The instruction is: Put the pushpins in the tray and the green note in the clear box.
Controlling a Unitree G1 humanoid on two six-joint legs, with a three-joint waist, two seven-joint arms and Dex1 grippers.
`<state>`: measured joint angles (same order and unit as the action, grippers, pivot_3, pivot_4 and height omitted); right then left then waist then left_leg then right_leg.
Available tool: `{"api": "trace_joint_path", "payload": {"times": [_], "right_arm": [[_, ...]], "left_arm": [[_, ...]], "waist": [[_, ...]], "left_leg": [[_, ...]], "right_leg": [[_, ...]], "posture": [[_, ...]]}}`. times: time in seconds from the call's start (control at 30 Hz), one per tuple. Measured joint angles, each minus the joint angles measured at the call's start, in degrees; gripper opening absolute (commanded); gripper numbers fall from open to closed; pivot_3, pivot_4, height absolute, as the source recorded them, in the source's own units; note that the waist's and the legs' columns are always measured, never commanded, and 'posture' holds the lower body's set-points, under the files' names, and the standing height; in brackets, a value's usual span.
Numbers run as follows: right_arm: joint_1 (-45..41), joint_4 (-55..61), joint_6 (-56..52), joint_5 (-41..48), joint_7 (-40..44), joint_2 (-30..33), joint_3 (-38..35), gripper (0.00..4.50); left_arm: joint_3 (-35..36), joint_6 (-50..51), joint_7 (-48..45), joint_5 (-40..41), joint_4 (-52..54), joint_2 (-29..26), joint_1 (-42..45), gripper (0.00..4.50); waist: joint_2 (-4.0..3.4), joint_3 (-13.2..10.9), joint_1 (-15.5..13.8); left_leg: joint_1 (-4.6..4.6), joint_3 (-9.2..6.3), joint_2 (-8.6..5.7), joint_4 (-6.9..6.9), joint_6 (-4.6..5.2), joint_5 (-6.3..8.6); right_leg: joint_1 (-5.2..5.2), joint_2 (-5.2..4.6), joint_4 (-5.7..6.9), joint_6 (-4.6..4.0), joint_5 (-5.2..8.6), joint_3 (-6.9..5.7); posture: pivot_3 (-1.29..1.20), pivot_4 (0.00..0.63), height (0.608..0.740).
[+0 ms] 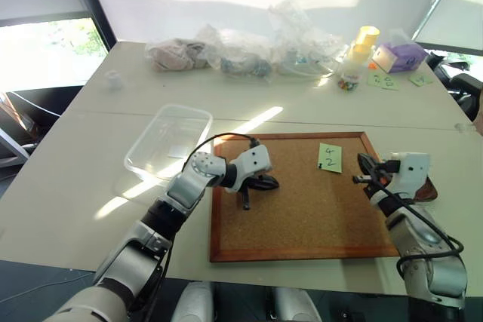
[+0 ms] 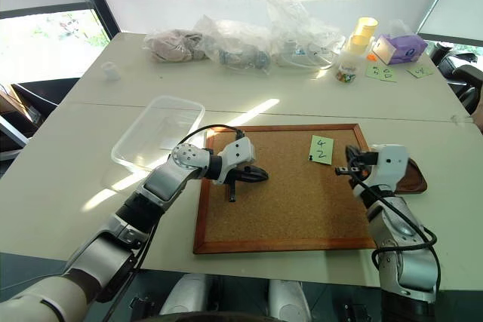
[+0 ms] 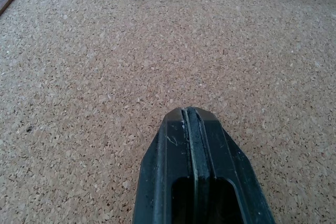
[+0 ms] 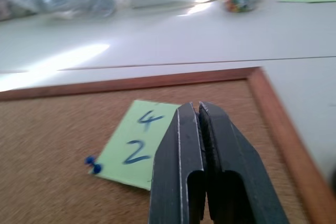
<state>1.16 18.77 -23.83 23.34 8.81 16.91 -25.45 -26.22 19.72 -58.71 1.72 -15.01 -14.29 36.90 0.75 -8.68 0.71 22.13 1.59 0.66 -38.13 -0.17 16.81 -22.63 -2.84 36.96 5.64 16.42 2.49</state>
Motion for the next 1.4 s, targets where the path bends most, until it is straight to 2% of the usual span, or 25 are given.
{"api": "trace_joint_path", "payload": {"times": [0.2,0.33,0.63,0.73,0.97,1.27,1.4], "right_arm": [[1.0,-5.93,-1.87,-2.64,-4.7,3.82,-6.14,0.04],[0.44,-8.87,-2.42,-3.28,-5.21,4.81,-6.57,0.04],[-2.65,-13.75,-2.49,-3.89,-5.33,6.12,-6.56,0.04],[-2.91,-14.6,-2.49,-3.94,-5.55,6.11,-6.55,0.87],[-3.37,-14.63,-2.49,-3.9,-5.74,6.1,-6.56,4.38],[-2.29,-14.44,-2.66,-2.97,-5.62,6.01,-6.86,4.47],[-2.52,-13.21,-6.28,2.06,-7.27,3.29,-10.06,4.47]], "left_arm": [[0.02,-0.02,-0.07,0.0,0.21,-0.37,-0.11,0.0],[0.01,-0.01,-0.02,0.0,0.12,-0.37,-0.11,0.0],[-0.01,-0.08,0.0,0.0,0.09,-0.28,-0.09,0.0],[-0.02,-0.12,0.03,0.0,0.09,-0.28,-0.09,0.0],[-0.03,-0.13,0.05,0.0,0.09,-0.28,-0.09,0.0],[-0.03,-0.14,0.05,0.0,0.08,-0.27,-0.08,0.0],[-0.02,-0.14,0.06,0.0,0.06,-0.27,-0.08,0.0]], "waist": [[-0.07,0.08,0.07],[-0.32,0.23,0.11],[-0.32,0.23,0.1],[-0.33,0.23,0.1],[-0.32,0.23,0.1],[-0.32,0.23,0.11],[-0.32,0.23,0.1]], "left_leg": [[-0.01,0.0,0.01,0.01,0.0,0.0],[-0.01,0.02,0.0,0.01,0.0,0.0],[0.0,0.02,0.0,0.01,0.0,0.0],[0.01,0.02,0.0,0.01,0.0,0.0],[0.01,0.02,0.0,0.01,0.0,0.0],[0.02,0.02,0.0,0.01,0.0,0.0],[0.03,0.02,0.01,0.01,0.0,0.0]], "right_leg": [[-0.01,-0.03,0.0,-0.17,0.09,0.0],[0.0,-0.05,0.0,-0.19,0.09,0.0],[-0.01,-0.03,-0.01,-0.18,0.09,0.0],[-0.01,-0.03,-0.01,-0.18,0.09,0.0],[-0.01,-0.02,-0.01,-0.17,0.09,0.0],[-0.01,-0.02,-0.03,-0.18,0.09,0.0],[-0.02,-0.04,-0.03,-0.19,0.09,0.0]], "posture": [[0.0,0.15,0.74],[0.0,0.15,0.74],[0.0,0.15,0.74],[0.0,0.15,0.74],[0.0,0.15,0.74],[0.0,0.15,0.74],[0.0,0.15,0.74]]}}
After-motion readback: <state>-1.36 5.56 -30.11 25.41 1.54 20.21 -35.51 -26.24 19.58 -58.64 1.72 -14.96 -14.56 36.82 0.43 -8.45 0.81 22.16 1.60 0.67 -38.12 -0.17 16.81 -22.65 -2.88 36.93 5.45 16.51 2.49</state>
